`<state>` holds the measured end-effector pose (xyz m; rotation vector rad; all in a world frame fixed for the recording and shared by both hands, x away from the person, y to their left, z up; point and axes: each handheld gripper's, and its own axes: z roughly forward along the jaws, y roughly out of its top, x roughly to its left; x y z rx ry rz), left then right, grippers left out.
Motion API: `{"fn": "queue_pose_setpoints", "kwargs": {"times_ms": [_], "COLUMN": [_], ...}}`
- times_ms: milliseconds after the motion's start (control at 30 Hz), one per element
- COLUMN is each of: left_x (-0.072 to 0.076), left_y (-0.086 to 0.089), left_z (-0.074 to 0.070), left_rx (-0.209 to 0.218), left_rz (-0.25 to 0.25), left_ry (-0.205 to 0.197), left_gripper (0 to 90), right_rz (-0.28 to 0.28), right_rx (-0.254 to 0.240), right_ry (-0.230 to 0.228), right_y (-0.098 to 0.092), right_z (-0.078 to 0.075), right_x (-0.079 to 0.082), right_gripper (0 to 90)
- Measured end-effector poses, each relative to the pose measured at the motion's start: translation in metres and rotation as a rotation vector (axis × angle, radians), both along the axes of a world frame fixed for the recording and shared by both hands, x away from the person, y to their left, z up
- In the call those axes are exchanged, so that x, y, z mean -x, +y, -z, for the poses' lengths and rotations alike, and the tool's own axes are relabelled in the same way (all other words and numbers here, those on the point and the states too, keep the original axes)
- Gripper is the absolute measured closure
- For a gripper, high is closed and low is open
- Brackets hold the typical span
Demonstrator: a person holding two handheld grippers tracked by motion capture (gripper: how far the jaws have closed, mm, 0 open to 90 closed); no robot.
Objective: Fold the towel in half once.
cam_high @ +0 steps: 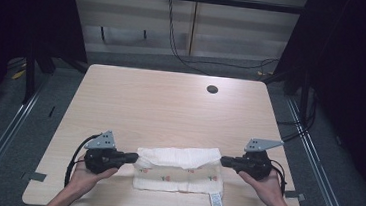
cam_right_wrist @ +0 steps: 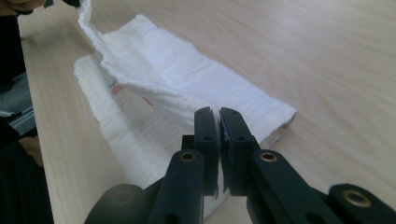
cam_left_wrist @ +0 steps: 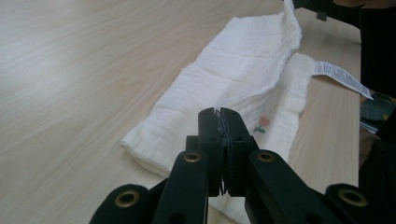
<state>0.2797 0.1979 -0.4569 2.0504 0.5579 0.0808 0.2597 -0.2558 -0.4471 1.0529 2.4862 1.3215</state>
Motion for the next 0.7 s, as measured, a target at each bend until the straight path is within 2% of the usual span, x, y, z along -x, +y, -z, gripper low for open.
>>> {"fn": "queue_pose_setpoints", "kwargs": {"times_ms": [100, 167, 200, 233, 267, 300, 333, 433, 500, 533, 567, 600, 700], "left_x": [0.004, 0.008, 0.011, 0.011, 0.015, 0.015, 0.019, 0.022, 0.023, 0.023, 0.023, 0.023, 0.023], "left_y": [0.0, -0.001, -0.001, -0.001, -0.002, -0.002, -0.003, -0.005, -0.005, -0.005, -0.005, -0.004, -0.003], "left_z": [0.003, 0.006, 0.007, 0.007, 0.009, 0.009, 0.013, 0.015, 0.018, 0.02, 0.02, 0.024, 0.029], "left_rx": [-0.006, -0.03, -0.047, -0.047, -0.108, -0.108, -0.103, -0.119, -0.106, -0.126, -0.126, -0.128, -0.143], "left_rz": [0.014, 0.038, 0.048, 0.048, 0.064, 0.064, 0.083, 0.098, 0.105, 0.123, 0.123, 0.134, 0.145], "left_ry": [0.006, -0.004, -0.005, -0.005, -0.034, -0.034, -0.02, -0.012, 0.016, 0.023, 0.023, 0.06, 0.082], "left_gripper": [88.5, 88.4, 88.4, 88.3, 88.2, 88.3, 88.3, 88.3, 88.2, 88.1, 88.0, 87.9, 87.5], "right_rz": [-0.008, -0.013, -0.021, -0.021, -0.041, -0.041, -0.064, -0.073, -0.072, -0.066, -0.066, -0.071, -0.075], "right_rx": [0.02, 0.027, 0.048, 0.048, 0.057, 0.057, 0.086, 0.114, 0.112, 0.102, 0.102, 0.111, 0.126], "right_ry": [0.018, 0.034, 0.045, 0.045, 0.07, 0.07, 0.086, 0.1, 0.098, 0.102, 0.102, 0.107, 0.098], "right_y": [0.002, 0.002, 0.003, 0.003, 0.004, 0.004, 0.008, 0.01, 0.01, 0.009, 0.009, 0.009, 0.011], "right_z": [0.008, 0.013, 0.018, 0.018, 0.024, 0.024, 0.032, 0.036, 0.036, 0.037, 0.037, 0.039, 0.039], "right_x": [0.006, 0.011, 0.016, 0.016, 0.021, 0.021, 0.025, 0.028, 0.027, 0.027, 0.027, 0.028, 0.032], "right_gripper": [85.6, 85.4, 84.9, 84.9, 84.9, 84.9, 85.0, 85.1, 85.1, 85.0, 85.0, 84.3, 82.2]}}
